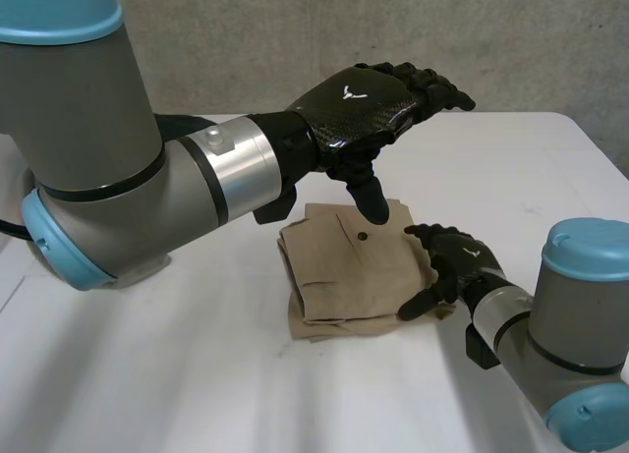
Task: Fold the laundry.
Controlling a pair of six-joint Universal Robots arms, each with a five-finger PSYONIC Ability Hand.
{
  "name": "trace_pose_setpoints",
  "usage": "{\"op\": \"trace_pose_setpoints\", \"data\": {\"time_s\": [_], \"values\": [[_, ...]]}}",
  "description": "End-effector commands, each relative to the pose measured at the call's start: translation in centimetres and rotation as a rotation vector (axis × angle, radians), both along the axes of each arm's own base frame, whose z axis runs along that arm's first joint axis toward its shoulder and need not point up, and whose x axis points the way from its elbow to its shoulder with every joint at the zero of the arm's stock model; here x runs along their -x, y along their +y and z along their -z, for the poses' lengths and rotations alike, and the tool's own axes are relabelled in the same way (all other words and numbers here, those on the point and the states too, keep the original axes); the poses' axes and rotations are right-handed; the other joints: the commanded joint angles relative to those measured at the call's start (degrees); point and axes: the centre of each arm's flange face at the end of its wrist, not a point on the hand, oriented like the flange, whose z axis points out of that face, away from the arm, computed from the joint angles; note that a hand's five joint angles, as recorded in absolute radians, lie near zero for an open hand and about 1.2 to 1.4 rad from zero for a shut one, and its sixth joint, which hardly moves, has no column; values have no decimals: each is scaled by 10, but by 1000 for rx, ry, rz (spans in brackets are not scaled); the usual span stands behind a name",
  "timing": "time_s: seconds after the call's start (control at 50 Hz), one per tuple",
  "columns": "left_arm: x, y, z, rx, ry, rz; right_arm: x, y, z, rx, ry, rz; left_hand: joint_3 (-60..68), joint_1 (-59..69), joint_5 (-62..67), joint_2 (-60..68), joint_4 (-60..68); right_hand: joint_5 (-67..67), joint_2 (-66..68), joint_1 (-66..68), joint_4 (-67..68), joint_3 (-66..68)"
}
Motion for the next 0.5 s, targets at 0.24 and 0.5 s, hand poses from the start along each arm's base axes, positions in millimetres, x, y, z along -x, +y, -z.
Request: {"op": "trace_pose_setpoints", "data": {"time_s": [0.24,0.5], "values": [[0,0,7,-1,1,1,-6,-30,31,-39,21,-24,0,3,-25,-11,-11,204,217,204,210,210],[-3,7,-7,9,31,-2,41,-145,-17,264,-40,187,0,3,-25,-11,-11,676,689,676,682,682]]}}
